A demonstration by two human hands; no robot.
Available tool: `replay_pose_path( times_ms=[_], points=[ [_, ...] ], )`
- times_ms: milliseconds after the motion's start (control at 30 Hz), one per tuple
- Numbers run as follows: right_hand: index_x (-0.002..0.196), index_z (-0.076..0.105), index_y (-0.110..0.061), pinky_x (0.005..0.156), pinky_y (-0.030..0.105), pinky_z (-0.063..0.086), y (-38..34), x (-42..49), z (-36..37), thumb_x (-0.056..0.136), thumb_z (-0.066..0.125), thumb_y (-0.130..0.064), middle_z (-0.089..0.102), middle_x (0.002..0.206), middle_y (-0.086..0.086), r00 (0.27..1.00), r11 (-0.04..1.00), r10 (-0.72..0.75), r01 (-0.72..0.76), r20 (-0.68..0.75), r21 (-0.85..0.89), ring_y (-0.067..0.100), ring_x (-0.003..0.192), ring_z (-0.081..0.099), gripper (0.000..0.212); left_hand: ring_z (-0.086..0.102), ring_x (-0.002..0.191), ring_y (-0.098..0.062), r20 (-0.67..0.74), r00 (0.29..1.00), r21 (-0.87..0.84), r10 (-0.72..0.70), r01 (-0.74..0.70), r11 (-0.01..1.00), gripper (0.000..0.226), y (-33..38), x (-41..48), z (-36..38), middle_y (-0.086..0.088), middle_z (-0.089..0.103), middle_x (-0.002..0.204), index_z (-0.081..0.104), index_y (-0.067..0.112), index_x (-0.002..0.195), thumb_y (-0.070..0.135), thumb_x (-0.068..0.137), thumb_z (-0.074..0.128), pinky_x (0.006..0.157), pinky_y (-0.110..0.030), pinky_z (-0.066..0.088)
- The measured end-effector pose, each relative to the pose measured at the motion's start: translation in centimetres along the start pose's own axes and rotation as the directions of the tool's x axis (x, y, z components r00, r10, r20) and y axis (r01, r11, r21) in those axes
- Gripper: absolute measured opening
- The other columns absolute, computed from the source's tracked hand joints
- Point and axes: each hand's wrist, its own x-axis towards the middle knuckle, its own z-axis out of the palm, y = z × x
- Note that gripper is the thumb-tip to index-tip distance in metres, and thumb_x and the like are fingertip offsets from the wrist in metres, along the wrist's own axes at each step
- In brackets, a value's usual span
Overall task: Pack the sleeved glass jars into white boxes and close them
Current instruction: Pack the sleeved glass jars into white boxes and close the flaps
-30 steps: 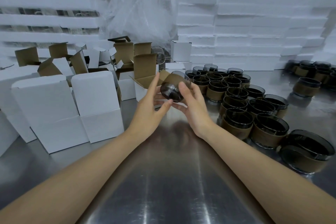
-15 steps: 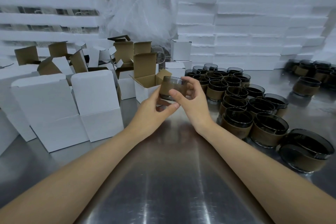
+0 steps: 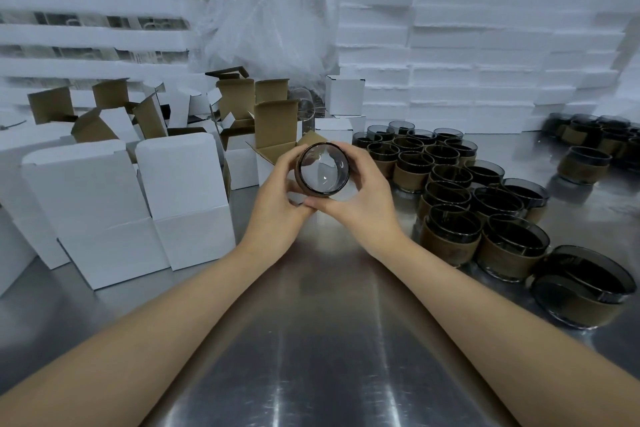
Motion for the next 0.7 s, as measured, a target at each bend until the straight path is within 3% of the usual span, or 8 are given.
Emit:
replay_pose_path(
  times_ms=[133,200,267,333,400,500,600,700],
  points=[
    [0.121,0.054,-0.021,0.101,0.02,0.041,-0.1,0.0,0.0,0.055,0.091,-0.012,0.057,0.121,-0.005,0.999,0.998,-0.04,0.04,0.004,-0.047,0.006,0.116,0.053,0.076,0.048,0.125,-0.003,-0.005,1.0,0.074,-0.022,0.022,0.997,0.072,-0.1,0.3,0.0,0.009,0.052,0.136,0.044,0.023,0.14,0.0,0.077,0.071,0.102,-0.019,0.04],
    [0.121,0.054,-0.019,0.1,0.019,0.04,0.0,0.0,-0.1,0.055,0.091,-0.009,0.056,0.121,-0.005,0.999,0.997,-0.044,0.045,0.004,-0.064,0.007,0.115,0.053,0.076,0.05,0.114,0.007,-0.008,0.999,0.162,-0.033,0.034,0.986,0.068,-0.2,0.2,-0.1,0.009,0.049,0.137,0.043,0.021,0.14,0.003,0.08,0.069,0.098,-0.019,0.044],
    [0.124,0.052,-0.024,0.099,0.02,0.042,0.0,0.0,-0.2,0.057,0.091,-0.014,0.056,0.122,-0.007,0.999,0.997,-0.038,0.039,0.009,-0.07,0.006,0.115,0.053,0.078,0.052,0.092,0.013,-0.007,0.999,0.268,-0.034,0.035,0.963,0.059,-0.3,0.1,-0.3,0.01,0.046,0.134,0.045,0.02,0.138,0.008,0.084,0.066,0.084,-0.018,0.049],
    [0.125,0.045,-0.04,0.095,0.021,0.046,-0.2,-0.1,-0.4,0.062,0.088,-0.029,0.056,0.122,-0.011,1.0,0.999,0.005,-0.004,0.016,-0.046,0.004,0.113,0.055,0.077,0.052,0.087,0.012,-0.018,1.0,0.318,-0.026,0.03,0.948,0.048,-0.4,0.0,-0.3,0.011,0.046,0.13,0.047,0.022,0.134,0.015,0.09,0.062,0.076,-0.017,0.048],
    [0.119,0.044,-0.05,0.087,0.023,0.049,-0.7,-0.1,-0.5,0.065,0.08,-0.043,0.059,0.116,-0.013,0.999,0.999,0.048,-0.048,-0.013,-0.006,0.004,0.105,0.059,0.065,0.052,0.087,0.011,-0.046,0.999,0.32,-0.016,0.03,0.947,0.04,-0.3,0.0,-0.5,0.013,0.048,0.124,0.049,0.025,0.131,0.018,0.092,0.059,0.077,-0.017,0.045],
    [0.104,0.053,-0.047,0.08,0.027,0.053,-1.3,0.3,-0.7,0.068,0.072,-0.053,0.064,0.1,-0.017,0.992,0.996,0.081,-0.077,-0.095,0.038,0.002,0.091,0.063,0.042,0.057,0.083,0.005,-0.087,0.996,0.297,0.025,0.002,0.955,0.034,-0.2,0.0,-0.6,0.016,0.053,0.112,0.054,0.028,0.122,0.016,0.091,0.059,0.078,-0.027,0.051],
    [0.093,0.057,-0.04,0.073,0.02,0.049,-1.9,0.7,-0.8,0.07,0.068,-0.058,0.065,0.084,-0.02,0.98,0.994,0.103,-0.093,-0.171,0.064,-0.002,0.078,0.06,0.031,0.061,0.079,-0.007,-0.107,0.993,0.292,0.042,-0.009,0.956,0.027,0.1,-0.1,-0.5,0.023,0.057,0.1,0.055,0.04,0.107,0.019,0.091,0.06,0.076,-0.041,0.056],
    [0.083,0.057,-0.038,0.073,0.024,0.047,-2.4,0.9,-1.0,0.075,0.066,-0.056,0.063,0.079,-0.016,0.975,0.995,0.09,-0.079,-0.201,0.058,0.004,0.077,0.058,0.022,0.058,0.073,-0.009,-0.126,0.99,0.28,0.063,-0.025,0.96,0.018,0.3,-0.1,-0.5,0.02,0.064,0.092,0.06,0.04,0.093,0.022,0.089,0.062,0.069,-0.04,0.055]
  ],
)
